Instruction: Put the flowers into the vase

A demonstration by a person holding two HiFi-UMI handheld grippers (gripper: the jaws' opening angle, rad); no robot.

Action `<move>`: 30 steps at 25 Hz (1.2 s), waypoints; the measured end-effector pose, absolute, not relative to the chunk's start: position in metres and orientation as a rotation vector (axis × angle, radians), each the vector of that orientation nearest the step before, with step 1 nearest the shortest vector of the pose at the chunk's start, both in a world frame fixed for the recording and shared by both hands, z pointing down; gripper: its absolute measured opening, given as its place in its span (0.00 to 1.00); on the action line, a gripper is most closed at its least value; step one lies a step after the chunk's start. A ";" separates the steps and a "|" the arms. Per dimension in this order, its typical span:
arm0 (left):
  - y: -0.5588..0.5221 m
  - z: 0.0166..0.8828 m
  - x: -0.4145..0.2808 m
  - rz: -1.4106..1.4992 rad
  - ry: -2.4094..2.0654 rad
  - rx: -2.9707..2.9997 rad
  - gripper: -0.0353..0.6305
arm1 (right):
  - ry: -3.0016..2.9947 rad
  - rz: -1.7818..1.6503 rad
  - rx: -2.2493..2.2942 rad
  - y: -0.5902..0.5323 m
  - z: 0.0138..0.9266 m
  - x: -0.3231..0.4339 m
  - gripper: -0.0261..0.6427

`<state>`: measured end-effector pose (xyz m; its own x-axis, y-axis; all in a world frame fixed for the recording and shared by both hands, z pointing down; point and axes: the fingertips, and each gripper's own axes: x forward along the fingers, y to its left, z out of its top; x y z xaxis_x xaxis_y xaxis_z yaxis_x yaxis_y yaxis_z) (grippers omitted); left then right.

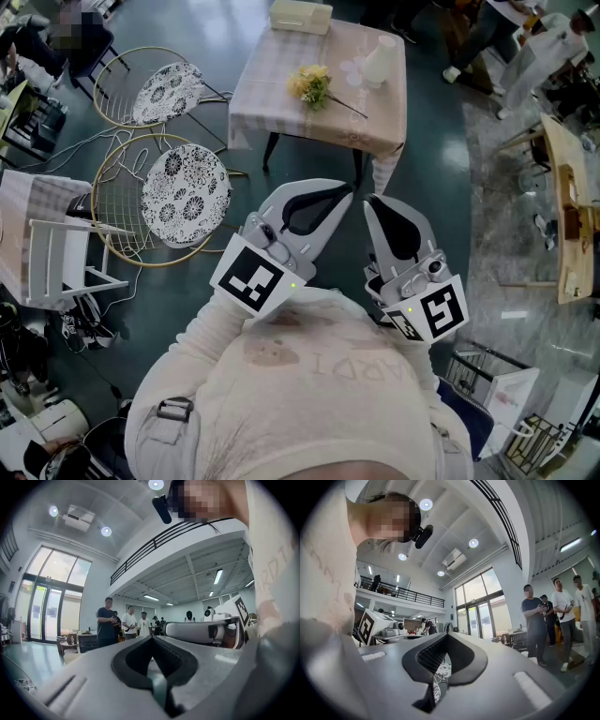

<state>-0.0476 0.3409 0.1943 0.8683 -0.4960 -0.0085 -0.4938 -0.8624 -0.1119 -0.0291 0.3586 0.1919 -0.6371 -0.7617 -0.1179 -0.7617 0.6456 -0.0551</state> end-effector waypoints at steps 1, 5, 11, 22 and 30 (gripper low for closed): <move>0.338 0.194 -0.050 -0.031 0.775 -2.927 0.05 | 2.730 -0.001 -1.271 0.355 0.192 -0.031 0.08; 0.325 0.194 -0.058 -0.027 0.768 -2.929 0.05 | 2.728 -0.003 -1.276 0.343 0.193 -0.041 0.08; 0.301 0.195 -0.071 -0.013 0.764 -2.950 0.05 | 2.723 -0.012 -1.299 0.321 0.195 -0.052 0.08; 0.262 0.208 -0.108 -0.031 0.610 -2.872 0.05 | 2.680 0.012 -1.414 0.268 0.193 -0.089 0.08; 0.231 0.222 -0.105 0.022 0.487 -2.914 0.06 | 2.597 -0.008 -1.583 0.243 0.196 -0.079 0.09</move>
<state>-0.1054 0.2311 0.2223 0.9460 -0.3209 -0.0454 -0.3237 -0.9286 -0.1812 -0.0794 0.2435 0.1958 -0.4543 -0.8870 -0.0825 -0.8865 0.4593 -0.0564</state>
